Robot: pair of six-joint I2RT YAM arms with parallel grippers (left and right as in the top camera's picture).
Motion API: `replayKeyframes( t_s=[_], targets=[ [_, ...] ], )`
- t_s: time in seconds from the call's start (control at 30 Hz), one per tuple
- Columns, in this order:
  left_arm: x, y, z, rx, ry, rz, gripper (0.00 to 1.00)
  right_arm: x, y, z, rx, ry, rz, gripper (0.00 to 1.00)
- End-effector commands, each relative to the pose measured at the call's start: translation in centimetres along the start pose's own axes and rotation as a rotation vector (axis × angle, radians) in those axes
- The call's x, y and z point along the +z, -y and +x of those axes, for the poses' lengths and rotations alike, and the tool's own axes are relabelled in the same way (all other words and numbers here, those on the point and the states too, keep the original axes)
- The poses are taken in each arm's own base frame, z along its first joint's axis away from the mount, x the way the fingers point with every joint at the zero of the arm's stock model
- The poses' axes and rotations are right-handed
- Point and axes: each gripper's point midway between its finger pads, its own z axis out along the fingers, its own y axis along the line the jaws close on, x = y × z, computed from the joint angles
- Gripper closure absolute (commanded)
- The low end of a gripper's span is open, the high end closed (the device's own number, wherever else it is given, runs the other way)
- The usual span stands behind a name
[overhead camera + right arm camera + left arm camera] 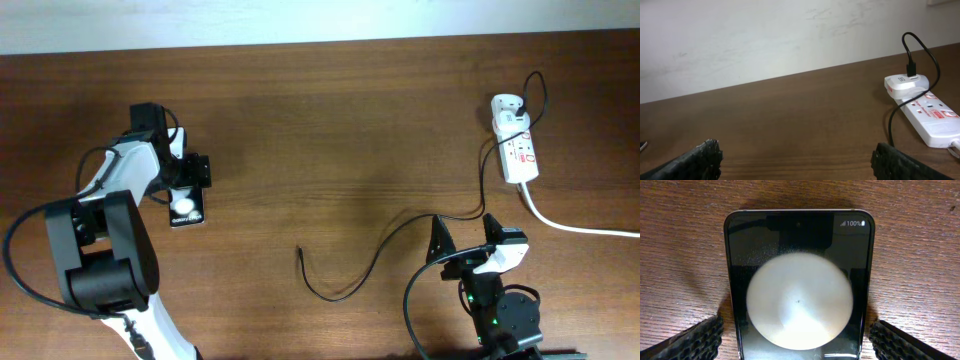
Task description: Plug charger to phone and switch on socket
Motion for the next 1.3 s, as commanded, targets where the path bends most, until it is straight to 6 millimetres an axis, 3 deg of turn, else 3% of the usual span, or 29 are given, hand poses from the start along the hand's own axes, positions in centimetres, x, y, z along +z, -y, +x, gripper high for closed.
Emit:
replayKeyframes(
  t_s=[0.0,0.27,0.63,1.17,1.27],
  targets=[
    [1.2,0.28,1.88,-0.009,-0.057,0.011,0.01,0.03,0.12,0.31,0.005,-0.005,0.001,0.01],
    [1.17,0.87,2.08,-0.01,-0.065,0.045,0.0,0.03,0.12,0.31,0.005,-0.005,0.001,0.01],
    [1.17,0.86,2.07,-0.01,-0.065,0.045,0.14,0.03,0.12,0.31,0.005,-0.005,0.001,0.01],
    [1.14,0.89,2.45,-0.011,-0.08,0.046,0.16,0.03,0.12,0.31,0.005,-0.005,0.001,0.01],
    [1.14,0.89,2.45,-0.011,-0.08,0.046,0.21,0.03,0.12,0.31,0.005,-0.005,0.001,0.01]
  ],
)
